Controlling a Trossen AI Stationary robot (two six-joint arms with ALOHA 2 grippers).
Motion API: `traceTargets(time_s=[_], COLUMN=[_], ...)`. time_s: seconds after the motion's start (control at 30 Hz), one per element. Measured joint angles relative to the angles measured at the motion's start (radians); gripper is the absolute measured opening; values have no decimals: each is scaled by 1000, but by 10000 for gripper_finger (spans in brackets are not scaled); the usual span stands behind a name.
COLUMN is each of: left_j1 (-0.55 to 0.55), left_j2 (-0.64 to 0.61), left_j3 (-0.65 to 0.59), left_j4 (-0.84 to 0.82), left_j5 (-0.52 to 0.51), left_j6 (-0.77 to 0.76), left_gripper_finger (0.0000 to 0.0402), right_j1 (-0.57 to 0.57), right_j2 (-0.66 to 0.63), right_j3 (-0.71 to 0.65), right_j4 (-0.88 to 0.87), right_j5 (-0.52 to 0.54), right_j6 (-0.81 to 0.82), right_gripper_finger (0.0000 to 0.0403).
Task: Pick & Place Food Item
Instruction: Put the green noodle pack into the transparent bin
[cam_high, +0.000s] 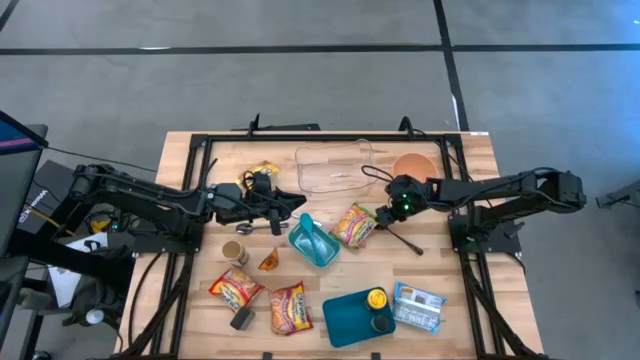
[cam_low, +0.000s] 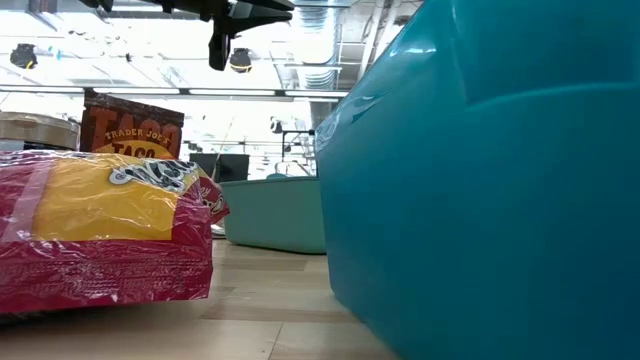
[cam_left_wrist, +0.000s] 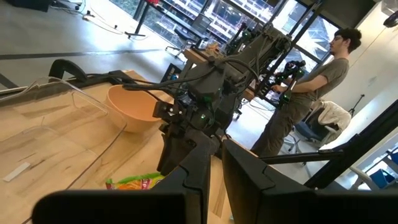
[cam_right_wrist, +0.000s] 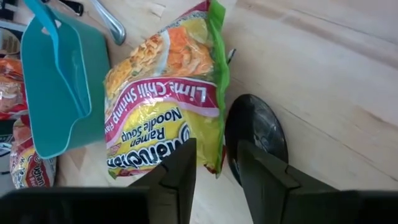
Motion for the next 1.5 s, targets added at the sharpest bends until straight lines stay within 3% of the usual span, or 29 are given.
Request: traceTargets(time_s=[0.53, 0.9, 1.5], left_j1=[0, 0, 0], left_j2=[0, 0, 0], left_j3=[0, 0, 0], left_j4=[0, 0, 0], left_j5=[1, 4, -2], left_j6=[0, 0, 0], left_gripper_finger=[36, 36, 36], right_j1=[46, 45, 45], right_j2=[1, 95, 93], right_j3=[0, 0, 0], right_j4=[-3, 140, 154], right_j5=[0, -1, 41], right_j6=[90, 91, 116], right_gripper_finger=[111, 111, 109])
